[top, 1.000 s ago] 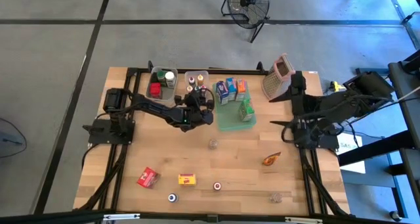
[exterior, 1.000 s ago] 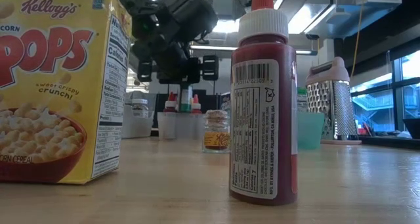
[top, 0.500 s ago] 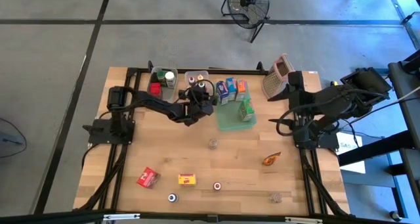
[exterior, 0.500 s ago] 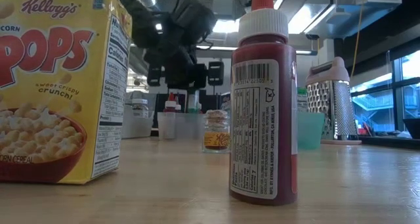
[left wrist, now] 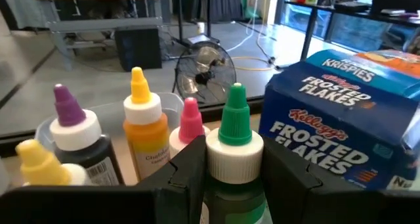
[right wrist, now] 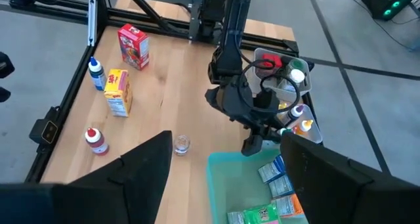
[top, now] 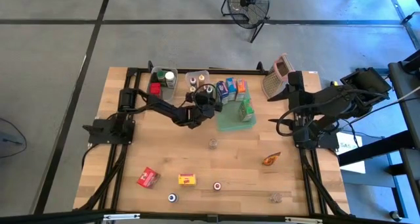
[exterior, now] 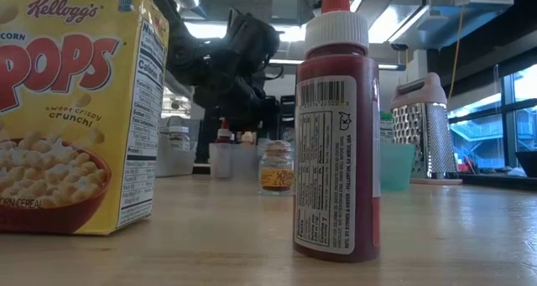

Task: Pick & Place Kitchen Items
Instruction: Put the green food coloring bottle into the transparent bin, then put the bottom transparent spice bottle into the gray bin

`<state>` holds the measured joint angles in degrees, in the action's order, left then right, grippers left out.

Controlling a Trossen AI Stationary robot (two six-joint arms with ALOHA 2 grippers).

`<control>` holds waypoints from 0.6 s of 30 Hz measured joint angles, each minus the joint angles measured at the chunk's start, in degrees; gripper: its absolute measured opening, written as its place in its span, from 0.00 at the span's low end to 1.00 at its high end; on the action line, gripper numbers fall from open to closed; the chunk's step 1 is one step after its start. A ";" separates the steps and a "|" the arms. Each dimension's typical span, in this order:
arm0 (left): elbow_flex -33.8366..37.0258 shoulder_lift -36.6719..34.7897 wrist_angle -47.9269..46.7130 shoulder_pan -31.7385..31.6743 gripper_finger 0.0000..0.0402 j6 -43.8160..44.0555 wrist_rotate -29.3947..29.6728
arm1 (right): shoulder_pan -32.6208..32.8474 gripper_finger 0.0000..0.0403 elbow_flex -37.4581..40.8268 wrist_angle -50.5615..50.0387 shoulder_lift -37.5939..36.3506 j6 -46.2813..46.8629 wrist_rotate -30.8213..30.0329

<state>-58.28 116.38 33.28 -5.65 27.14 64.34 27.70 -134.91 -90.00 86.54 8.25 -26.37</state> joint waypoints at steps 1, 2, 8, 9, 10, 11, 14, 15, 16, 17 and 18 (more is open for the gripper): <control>0.00 0.00 0.01 -0.05 0.28 -0.01 -0.30 | 0.00 0.71 0.00 -0.02 0.00 -0.02 0.00; 0.00 -0.02 0.05 -0.21 0.28 -0.01 -0.81 | -0.01 0.71 0.00 -0.02 0.00 -0.10 0.00; -0.01 -0.02 0.13 -0.50 0.37 0.13 -1.80 | -0.32 0.71 0.00 0.00 0.00 -0.18 0.00; -0.02 -0.02 0.14 -0.50 0.39 0.13 -1.70 | -0.46 0.71 0.00 -0.02 0.00 -0.18 0.00; -0.02 -0.02 0.13 -0.50 0.41 0.13 -1.57 | -0.63 0.71 0.00 -0.02 0.00 -0.18 0.00; -0.02 -0.02 0.11 -0.50 0.41 0.09 -1.57 | -0.74 0.71 0.00 -0.02 0.00 -0.18 0.01; -0.02 -0.04 0.13 -0.50 0.43 -0.68 -1.58 | -0.81 0.71 0.00 -0.02 0.00 -0.18 0.02; -0.02 -0.04 0.21 -0.50 0.43 -0.82 -1.58 | -0.81 0.71 0.00 -0.02 0.00 -0.18 0.02; -0.02 -0.04 0.36 -0.50 0.42 -0.86 -1.56 | -0.81 0.71 0.00 -0.01 0.00 -0.18 0.02; -0.02 -0.04 0.73 -0.50 0.42 -0.92 -1.54 | -0.80 0.71 0.00 -0.02 0.00 -0.18 0.02; -0.02 -0.04 1.42 -0.38 0.42 -1.19 -1.51 | -0.81 0.71 0.00 -0.02 0.00 -0.18 0.01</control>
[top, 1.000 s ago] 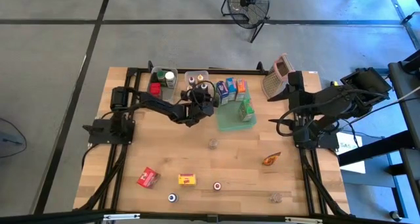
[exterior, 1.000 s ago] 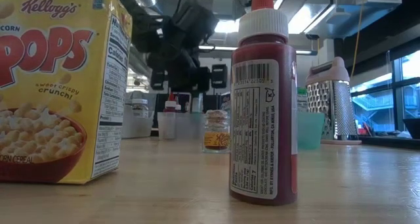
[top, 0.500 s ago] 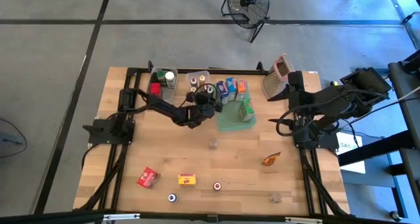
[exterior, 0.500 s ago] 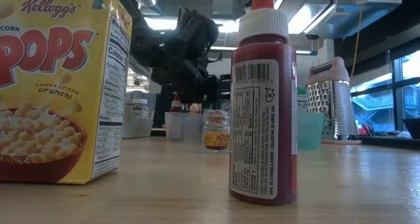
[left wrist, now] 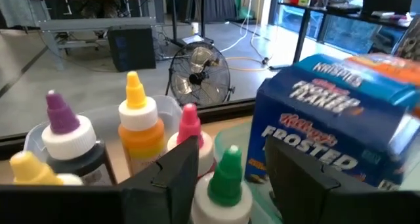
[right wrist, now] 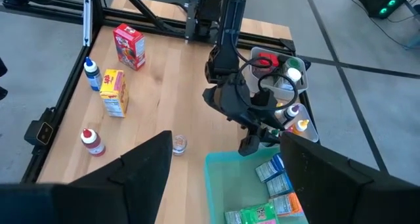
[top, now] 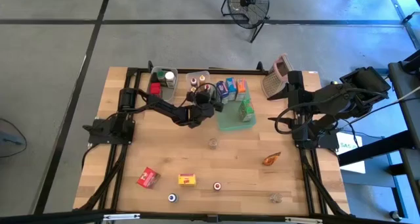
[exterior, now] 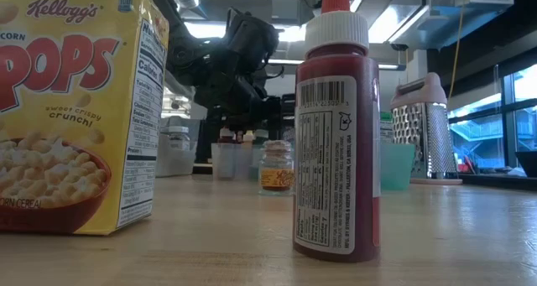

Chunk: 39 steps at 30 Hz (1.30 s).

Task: Pick & Place Kitchen Items
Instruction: Put the bottom transparent spice bottle into the gray bin

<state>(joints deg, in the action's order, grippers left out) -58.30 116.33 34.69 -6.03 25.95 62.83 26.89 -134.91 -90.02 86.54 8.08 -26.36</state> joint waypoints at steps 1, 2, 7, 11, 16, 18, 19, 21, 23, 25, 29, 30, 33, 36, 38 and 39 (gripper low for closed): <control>0.00 0.00 1.12 0.14 0.42 -0.80 -0.01 | 0.00 0.70 0.00 0.00 0.00 0.00 0.00; 0.00 0.00 2.51 0.35 0.42 -2.14 0.04 | 0.00 0.70 0.00 0.00 0.00 0.00 0.01; 0.00 -1.64 10.96 2.34 0.43 -16.00 0.03 | 0.04 0.70 0.00 0.00 0.00 0.00 0.01; 0.00 -6.76 10.45 4.89 0.43 -23.35 0.38 | 0.04 0.70 0.00 0.00 0.00 0.00 0.03; -0.02 -16.54 6.45 9.64 0.42 -32.47 0.21 | 0.22 0.70 0.00 0.00 0.00 0.04 3.61; -0.04 -20.90 2.69 12.02 0.42 -34.63 0.20 | 0.22 0.70 0.00 0.01 0.00 0.44 6.04; -0.04 -23.28 0.25 13.35 0.42 -35.15 0.23 | 0.22 0.70 0.00 0.00 0.00 0.50 7.19; -0.04 -27.66 -3.37 16.17 0.42 -34.54 0.32 | 0.25 0.70 0.00 0.00 0.00 0.66 8.68; -0.04 -32.02 -6.52 19.26 0.42 -33.35 0.98 | 0.26 0.70 0.00 0.00 0.00 0.92 9.12; -0.04 -35.92 -8.84 22.60 0.42 -32.16 2.20 | 0.55 0.70 0.00 0.00 0.00 1.79 9.10; -0.04 -42.44 -11.81 29.18 0.42 -31.21 7.06 | 1.71 0.70 0.00 0.01 0.02 3.36 9.07; -0.04 -43.61 -11.80 30.65 0.42 -31.21 8.40 | 2.01 0.70 0.00 0.00 0.14 3.98 9.07; -0.04 -46.69 -11.84 34.24 0.42 -29.73 8.81 | 2.76 0.70 0.00 0.00 0.64 6.67 9.06; -0.04 -48.69 -13.32 36.70 0.42 -27.54 7.19 | 2.95 0.70 -0.01 0.00 1.35 9.71 8.62; -0.04 -50.09 -16.68 37.94 0.42 -29.91 2.77 | 2.95 0.70 -0.02 0.02 2.19 11.58 7.34; -0.04 -50.78 -18.42 38.47 0.42 -30.83 0.97 | 2.95 0.70 -0.02 0.02 2.71 12.65 6.74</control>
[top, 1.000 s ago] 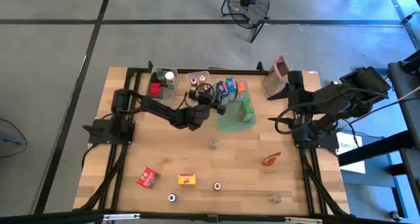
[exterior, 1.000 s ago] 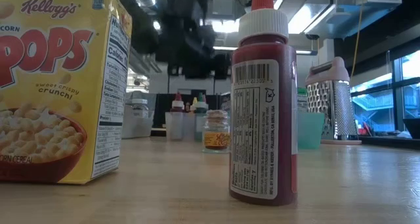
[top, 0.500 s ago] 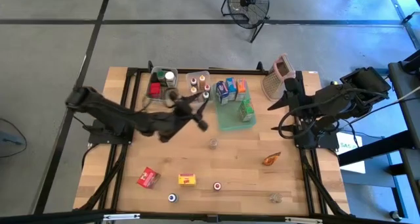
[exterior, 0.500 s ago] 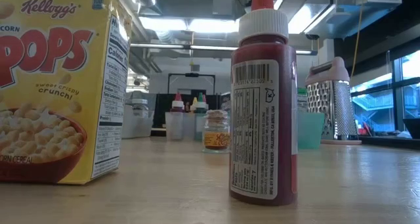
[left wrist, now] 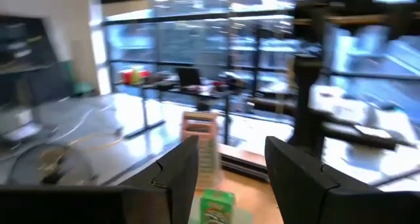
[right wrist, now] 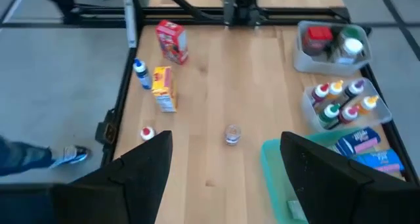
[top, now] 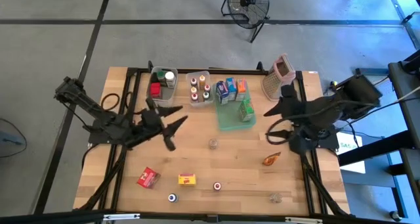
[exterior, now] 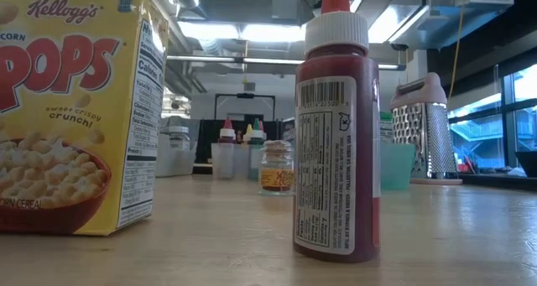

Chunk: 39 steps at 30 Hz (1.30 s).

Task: Pick & Place Kitchen Items
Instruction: Put the bottom transparent spice bottle into the gray bin

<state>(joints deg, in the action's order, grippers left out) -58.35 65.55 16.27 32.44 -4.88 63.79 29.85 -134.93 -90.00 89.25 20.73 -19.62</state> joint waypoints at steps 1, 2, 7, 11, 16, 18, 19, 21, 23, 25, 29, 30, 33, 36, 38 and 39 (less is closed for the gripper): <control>0.00 -0.54 -1.44 0.53 0.42 -0.13 -1.24 | 0.00 0.70 0.00 0.00 0.56 1.17 -0.71; 0.00 -1.00 -2.78 1.04 0.42 -0.15 -2.06 | -0.02 0.70 0.00 0.11 1.12 2.04 -1.51; 0.00 -4.28 -9.00 4.18 0.44 0.56 -5.36 | -0.52 0.70 0.00 2.83 4.40 4.33 -5.24; 0.00 -8.07 -15.57 5.95 0.53 4.38 -8.63 | -1.53 0.70 0.00 7.44 6.96 6.27 -5.52; 0.00 -12.58 -26.10 6.50 0.64 11.00 -16.80 | -1.65 0.70 0.00 11.73 10.23 9.45 -2.90; 0.00 -13.79 -29.40 6.50 0.67 16.24 -20.76 | -1.26 0.70 0.00 12.93 11.44 11.10 -2.30; 0.00 -14.42 -31.03 6.48 0.68 19.03 -23.00 | -1.07 0.71 0.00 13.36 12.03 11.90 -2.26; -0.07 -15.63 -34.41 6.45 0.68 20.96 -28.99 | -0.70 0.71 0.00 14.48 13.29 13.14 -2.23; -1.03 -16.18 -39.06 6.55 0.68 21.39 -35.90 | -0.38 0.71 0.00 15.10 14.50 14.22 -2.21; -2.64 -15.63 -42.84 7.41 0.68 23.29 -39.42 | -0.09 0.71 0.00 15.96 15.50 14.95 -2.21; -8.78 -12.09 -53.84 10.88 0.68 25.54 -39.76 | 0.20 0.71 0.00 17.21 17.24 16.06 -2.20; -11.09 -10.50 -58.06 11.60 0.68 26.53 -39.74 | 0.22 0.71 0.00 17.40 17.67 16.33 -2.20; -18.70 -5.16 -72.75 13.35 0.68 33.51 -39.94 | 0.22 0.71 0.02 17.91 18.14 16.37 -2.10; -25.41 0.25 -86.40 14.61 0.68 43.98 -42.48 | 0.22 0.71 0.00 18.86 18.41 16.39 -2.10; -28.04 3.51 -93.35 15.05 0.68 51.51 -45.87 | 0.22 0.71 0.00 18.86 18.54 16.39 -2.10; -28.85 4.88 -95.44 15.21 0.68 54.94 -47.09 | 0.22 0.71 0.00 18.91 18.54 16.39 -2.16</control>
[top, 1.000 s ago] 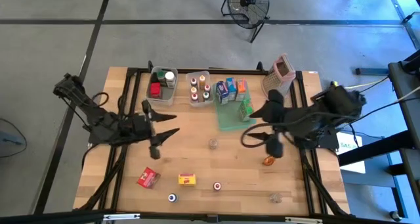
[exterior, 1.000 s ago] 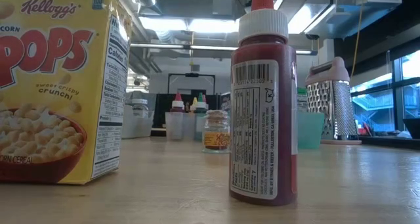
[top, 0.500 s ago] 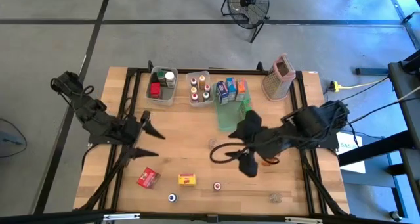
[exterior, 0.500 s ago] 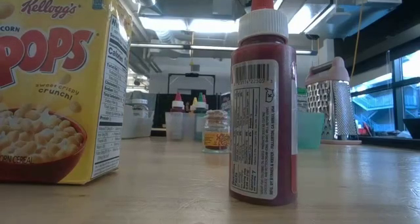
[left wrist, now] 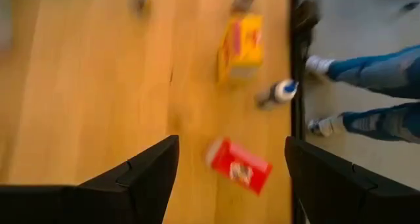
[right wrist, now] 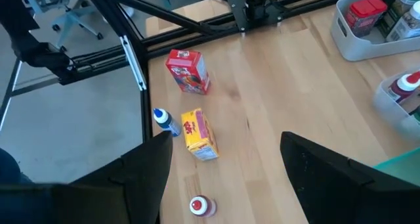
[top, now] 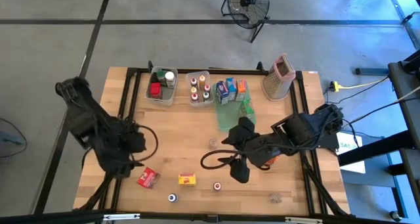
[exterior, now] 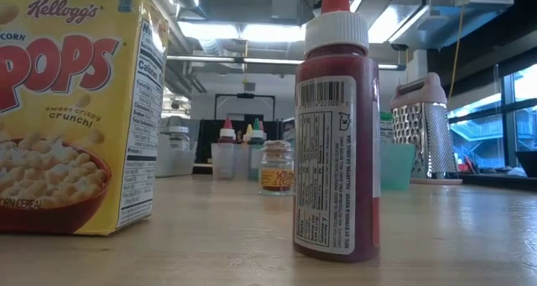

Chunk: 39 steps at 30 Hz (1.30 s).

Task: Pick & Place Kitchen Items
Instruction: Put the bottom transparent spice bottle into the gray bin

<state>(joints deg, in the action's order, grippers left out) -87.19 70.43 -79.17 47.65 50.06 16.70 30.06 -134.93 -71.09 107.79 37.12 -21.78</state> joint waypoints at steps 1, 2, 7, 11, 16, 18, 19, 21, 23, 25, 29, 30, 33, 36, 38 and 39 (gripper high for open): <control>-0.44 1.07 -1.75 0.13 0.68 3.10 -1.04 | 0.00 0.71 0.00 0.21 -0.03 0.00 -0.07; -0.51 1.89 -3.08 0.32 0.68 5.70 -1.98 | 0.00 0.71 0.00 0.48 -0.04 -0.01 -0.07; -0.36 4.95 -2.65 0.82 0.68 10.03 -3.42 | -0.13 0.71 0.00 0.66 -0.04 -0.07 -0.09; -0.36 6.55 -0.55 1.42 0.68 10.32 -4.55 | -0.37 0.71 0.00 0.68 -0.04 -0.07 -0.09; -0.31 7.78 1.17 3.39 0.68 14.25 -4.86 | -0.33 0.71 0.00 2.14 -0.04 -0.32 -0.11; -0.31 7.85 0.99 4.21 0.68 17.03 -4.87 | -0.33 0.71 0.00 3.03 -0.04 -0.27 -0.11; -0.31 7.86 0.91 4.56 0.68 18.25 -4.87 | -0.33 0.71 0.00 3.36 -0.04 -0.23 -0.11; -0.31 7.86 0.33 4.97 0.68 20.54 -4.90 | -0.33 0.71 0.00 3.86 -0.04 -0.22 -0.11; -0.31 7.85 -0.12 5.44 0.68 22.45 -4.86 | -0.33 0.71 0.00 4.18 -0.07 -0.18 -0.11; -0.31 7.85 -0.47 5.87 0.68 24.02 -4.84 | -0.33 0.71 0.00 4.28 -0.07 -0.09 -0.11; -0.31 7.85 -1.15 7.02 0.68 27.73 -4.86 | -0.33 0.71 0.00 4.28 -0.07 -0.08 -0.11; -0.31 7.85 -1.43 7.35 0.68 29.35 -4.85 | -0.33 0.71 0.00 4.28 -0.07 -0.07 -0.11; -0.31 8.07 -3.22 8.32 0.68 35.09 -5.41 | -0.33 0.71 0.00 4.28 -0.07 -0.07 -0.11; -0.31 8.80 -4.91 9.40 0.68 40.54 -5.43 | -0.39 0.71 0.00 4.28 -0.07 -0.07 -0.14; -0.31 9.55 -5.19 9.98 0.68 43.75 -5.17 | -0.39 0.71 0.00 4.28 -0.07 -0.07 -0.22; -0.31 9.96 -5.20 10.34 0.68 45.19 -4.80 | -0.39 0.71 0.00 4.28 -0.07 -0.07 -0.29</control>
<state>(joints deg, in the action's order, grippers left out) -87.50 80.39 -84.37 57.99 95.25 11.90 29.67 -134.93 -66.81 107.72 37.06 -22.06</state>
